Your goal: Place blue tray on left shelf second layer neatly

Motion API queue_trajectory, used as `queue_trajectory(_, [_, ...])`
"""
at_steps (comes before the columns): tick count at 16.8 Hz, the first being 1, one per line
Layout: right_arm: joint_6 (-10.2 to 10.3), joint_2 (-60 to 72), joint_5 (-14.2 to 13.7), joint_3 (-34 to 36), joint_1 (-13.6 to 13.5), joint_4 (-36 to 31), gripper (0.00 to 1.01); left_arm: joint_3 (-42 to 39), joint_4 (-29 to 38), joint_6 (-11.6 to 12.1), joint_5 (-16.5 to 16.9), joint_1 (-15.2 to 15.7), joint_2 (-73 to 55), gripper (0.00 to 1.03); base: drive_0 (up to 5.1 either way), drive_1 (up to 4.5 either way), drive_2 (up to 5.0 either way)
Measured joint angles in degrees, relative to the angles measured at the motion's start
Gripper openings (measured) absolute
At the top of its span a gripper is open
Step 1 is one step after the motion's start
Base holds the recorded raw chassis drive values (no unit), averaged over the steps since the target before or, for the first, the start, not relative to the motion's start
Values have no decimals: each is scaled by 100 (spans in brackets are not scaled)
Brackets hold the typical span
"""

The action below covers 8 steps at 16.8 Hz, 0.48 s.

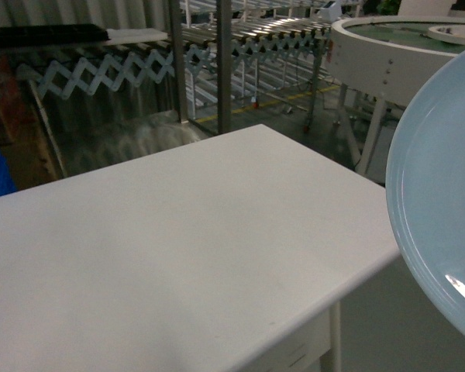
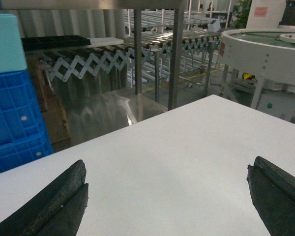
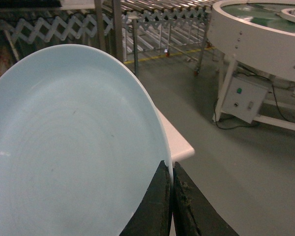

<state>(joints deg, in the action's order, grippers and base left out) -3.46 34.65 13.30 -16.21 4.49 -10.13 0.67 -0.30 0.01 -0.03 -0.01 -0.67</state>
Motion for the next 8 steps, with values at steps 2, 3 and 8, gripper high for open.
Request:
queue_trajectory(2, [0, 2, -4, 0, 0, -15, 2, 0, 9, 0, -4, 0, 0, 98, 260, -374, -374])
queue_trajectory(3, [0, 0, 2, 0, 0, -11, 2, 0, 13, 2, -4, 0, 0, 98, 243, -362, -362])
queue_trajectory(8, [0, 4, -17, 0, 0, 2, 2, 0, 9, 2, 7, 0, 0, 98, -140, -140, -140])
